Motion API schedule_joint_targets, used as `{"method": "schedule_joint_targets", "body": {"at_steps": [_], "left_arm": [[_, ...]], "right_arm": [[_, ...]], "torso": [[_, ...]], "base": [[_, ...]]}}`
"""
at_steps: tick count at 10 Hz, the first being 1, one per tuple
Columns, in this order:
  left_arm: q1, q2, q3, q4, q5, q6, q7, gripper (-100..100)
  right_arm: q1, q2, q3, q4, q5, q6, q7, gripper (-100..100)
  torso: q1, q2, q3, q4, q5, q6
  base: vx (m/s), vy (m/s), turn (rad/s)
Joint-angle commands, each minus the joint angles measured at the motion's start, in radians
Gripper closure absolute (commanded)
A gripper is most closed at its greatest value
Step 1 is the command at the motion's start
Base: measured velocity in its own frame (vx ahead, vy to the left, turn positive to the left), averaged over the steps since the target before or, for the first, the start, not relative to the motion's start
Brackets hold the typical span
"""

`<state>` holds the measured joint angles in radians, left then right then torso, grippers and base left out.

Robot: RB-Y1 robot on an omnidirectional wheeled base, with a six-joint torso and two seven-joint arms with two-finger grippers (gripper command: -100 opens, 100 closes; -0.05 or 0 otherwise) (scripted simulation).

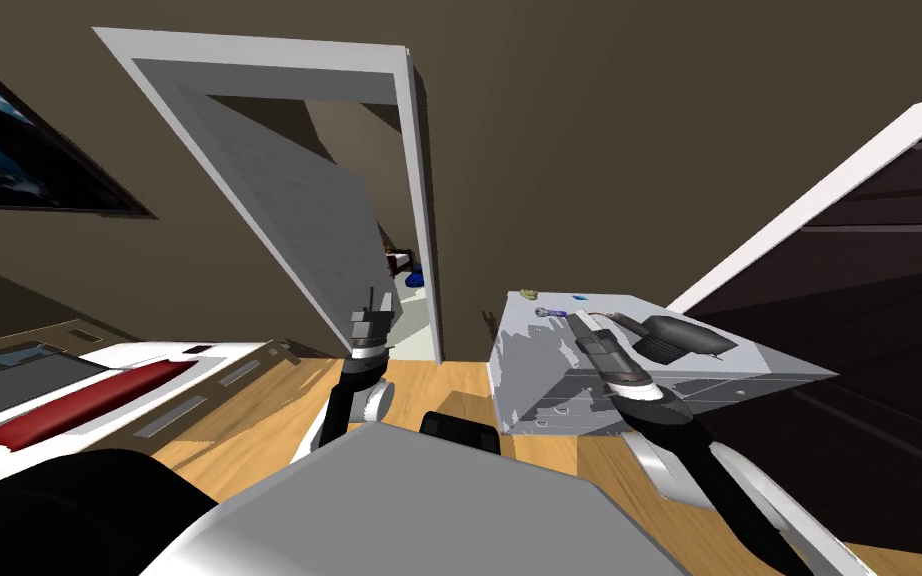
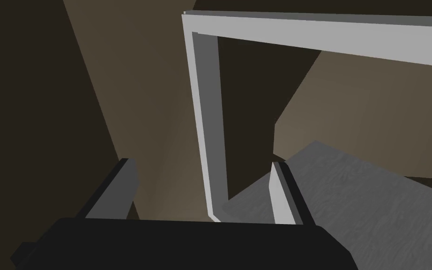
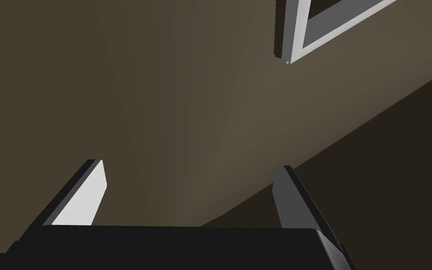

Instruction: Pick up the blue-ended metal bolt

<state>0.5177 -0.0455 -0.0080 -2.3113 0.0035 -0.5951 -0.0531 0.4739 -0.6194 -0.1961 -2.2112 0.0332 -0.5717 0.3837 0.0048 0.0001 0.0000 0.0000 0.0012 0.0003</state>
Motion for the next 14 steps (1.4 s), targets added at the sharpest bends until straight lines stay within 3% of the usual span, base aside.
{"method": "schedule_joint_targets", "body": {"at_steps": [1,7,14], "left_arm": [[0.000,0.000,0.000,0.000,0.000,0.000,0.000,0],[0.000,0.000,0.000,0.000,0.000,0.000,0.000,0],[0.000,0.000,0.000,0.000,0.000,0.000,0.000,0]], "right_arm": [[-0.004,-0.050,-0.020,0.017,0.014,-0.021,0.023,-100],[-0.004,-0.232,-0.067,0.070,0.058,-0.074,0.072,-100],[0.006,-0.415,-0.093,0.114,0.095,-0.104,0.094,-100]], "torso": [[0.000,0.000,0.000,0.000,0.000,0.000],[-0.002,0.000,0.000,0.000,0.000,0.000],[-0.003,-0.001,-0.001,0.000,-0.001,0.000]], "base": [[0.003,0.090,0.131],[0.016,0.066,0.071],[0.024,0.032,0.032]]}}
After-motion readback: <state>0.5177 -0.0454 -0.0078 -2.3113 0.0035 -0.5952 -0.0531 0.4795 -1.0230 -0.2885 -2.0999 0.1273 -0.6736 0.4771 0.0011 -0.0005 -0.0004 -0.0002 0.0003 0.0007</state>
